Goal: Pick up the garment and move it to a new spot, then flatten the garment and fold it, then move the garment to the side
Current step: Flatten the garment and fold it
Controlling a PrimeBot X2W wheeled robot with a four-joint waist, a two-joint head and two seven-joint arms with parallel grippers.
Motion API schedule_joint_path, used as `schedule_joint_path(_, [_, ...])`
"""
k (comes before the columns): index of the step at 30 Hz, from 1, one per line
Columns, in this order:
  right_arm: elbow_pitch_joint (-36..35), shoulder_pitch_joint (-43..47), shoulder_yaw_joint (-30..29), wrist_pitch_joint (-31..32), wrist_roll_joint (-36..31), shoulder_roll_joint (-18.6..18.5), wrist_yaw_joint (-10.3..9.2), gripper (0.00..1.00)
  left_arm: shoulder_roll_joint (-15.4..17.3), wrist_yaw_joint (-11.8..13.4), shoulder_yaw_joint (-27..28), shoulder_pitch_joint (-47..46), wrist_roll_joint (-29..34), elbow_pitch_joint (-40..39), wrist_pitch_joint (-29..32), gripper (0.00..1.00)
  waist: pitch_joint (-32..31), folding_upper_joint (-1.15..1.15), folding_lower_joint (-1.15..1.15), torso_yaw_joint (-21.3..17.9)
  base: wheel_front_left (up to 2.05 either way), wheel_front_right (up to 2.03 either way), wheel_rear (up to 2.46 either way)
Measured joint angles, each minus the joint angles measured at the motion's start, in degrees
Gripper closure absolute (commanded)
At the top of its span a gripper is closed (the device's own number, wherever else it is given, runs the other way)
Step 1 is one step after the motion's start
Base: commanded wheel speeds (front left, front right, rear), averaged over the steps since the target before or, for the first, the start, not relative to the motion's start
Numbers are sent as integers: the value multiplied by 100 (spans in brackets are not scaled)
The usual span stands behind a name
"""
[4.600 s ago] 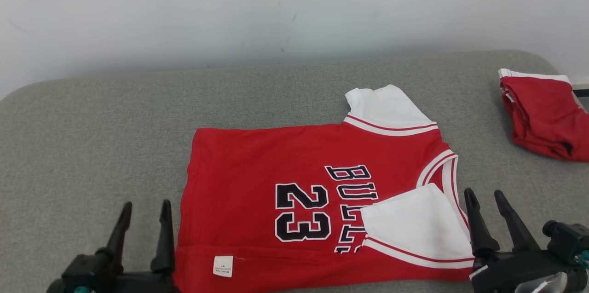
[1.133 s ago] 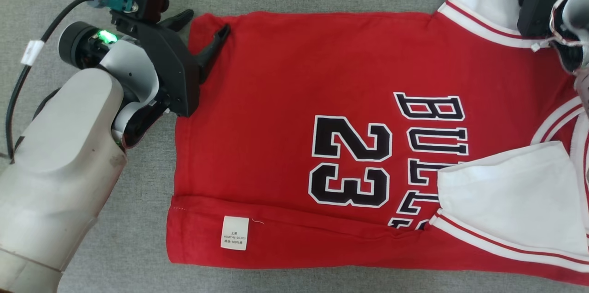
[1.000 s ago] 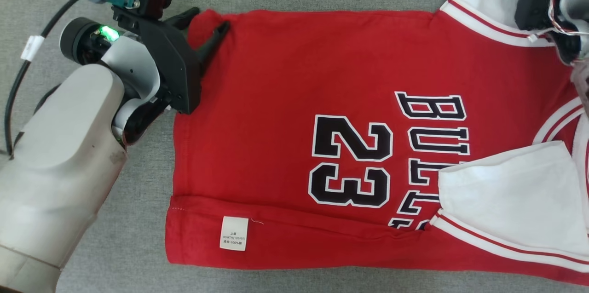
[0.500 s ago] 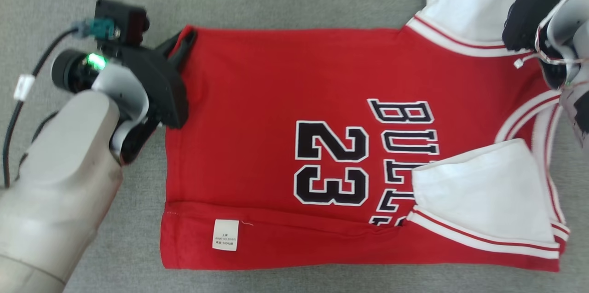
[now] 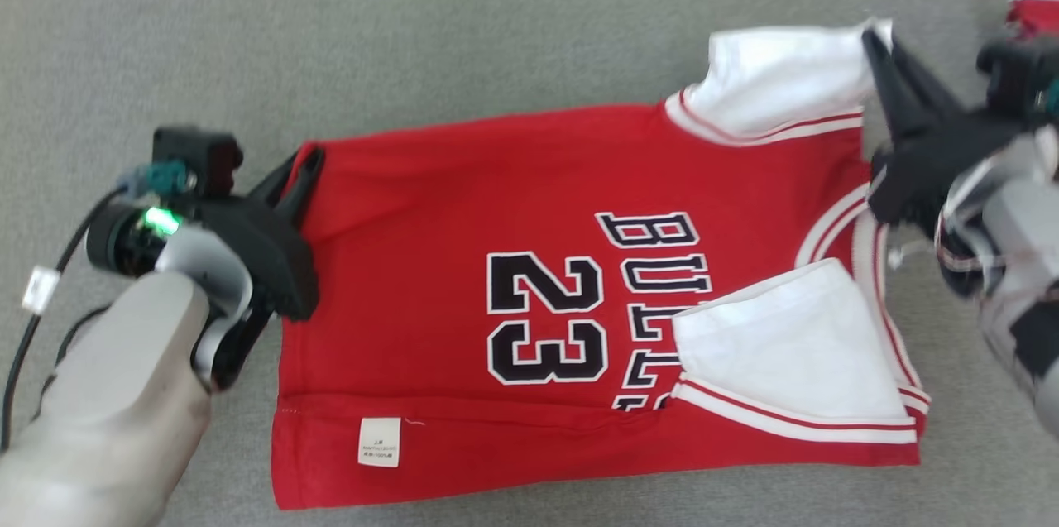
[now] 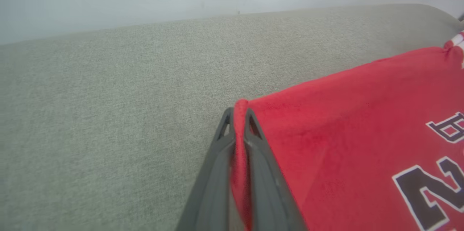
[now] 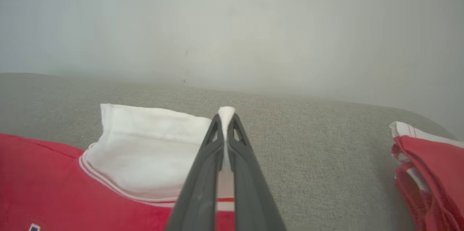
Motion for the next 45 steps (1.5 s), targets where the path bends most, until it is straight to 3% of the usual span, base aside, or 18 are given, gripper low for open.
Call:
schedule_joint_path(6, [-627, 957, -174, -132, 202, -159, 1, 100, 108, 188, 7, 432, 31, -236, -407, 100, -233, 0, 0, -148, 0, 0, 0])
schedule_joint_path(17, [-1673, 2546, -1195, -166, 107, -119, 0, 100, 249, 675, 11, 1479, 137, -967, -960, 100, -557, 0, 0, -190, 0, 0, 0])
schedule_joint_path(28, [-2725, 4307, -2381, -109, -352, 367, 0, 100, 235, 923, 208, 2165, 237, -1319, -1160, 100, -724, 0, 0, -72, 0, 0, 0])
schedule_joint_path(29, [-2746, 4398, -2474, -51, -364, 420, 0, 100, 231, 942, 231, 2222, 260, -1347, -1162, 96, -729, 0, 0, -75, 0, 0, 0])
schedule_joint_path(30, [-2761, 4469, -2535, 5, -424, 445, 1, 100, 209, 954, 245, 2280, 279, -1370, -1171, 55, -737, 0, 0, -77, 0, 0, 0])
schedule_joint_path(31, [-2798, 4530, -2613, 31, -469, 475, 0, 100, 180, 989, 255, 2343, 282, -1386, -1174, 55, -747, 0, 0, -79, 0, 0, 0])
schedule_joint_path(32, [-2838, 4566, -2677, 74, -505, 512, 0, 46, 158, 991, 269, 2405, 305, -1399, -1177, 0, -759, 0, 0, -81, 0, 0, 0])
schedule_joint_path(33, [-2887, 4595, -2732, 99, -543, 550, 0, 0, 136, 1004, 313, 2463, 322, -1424, -1178, 0, -773, 0, 0, -83, 0, 0, 0])
schedule_joint_path(45, [-3176, 4782, -3364, 604, -695, 632, 0, 0, -147, 1192, 1763, 3269, 1280, -2526, -1195, 0, -950, 0, 1, 20, 0, 0, 0])
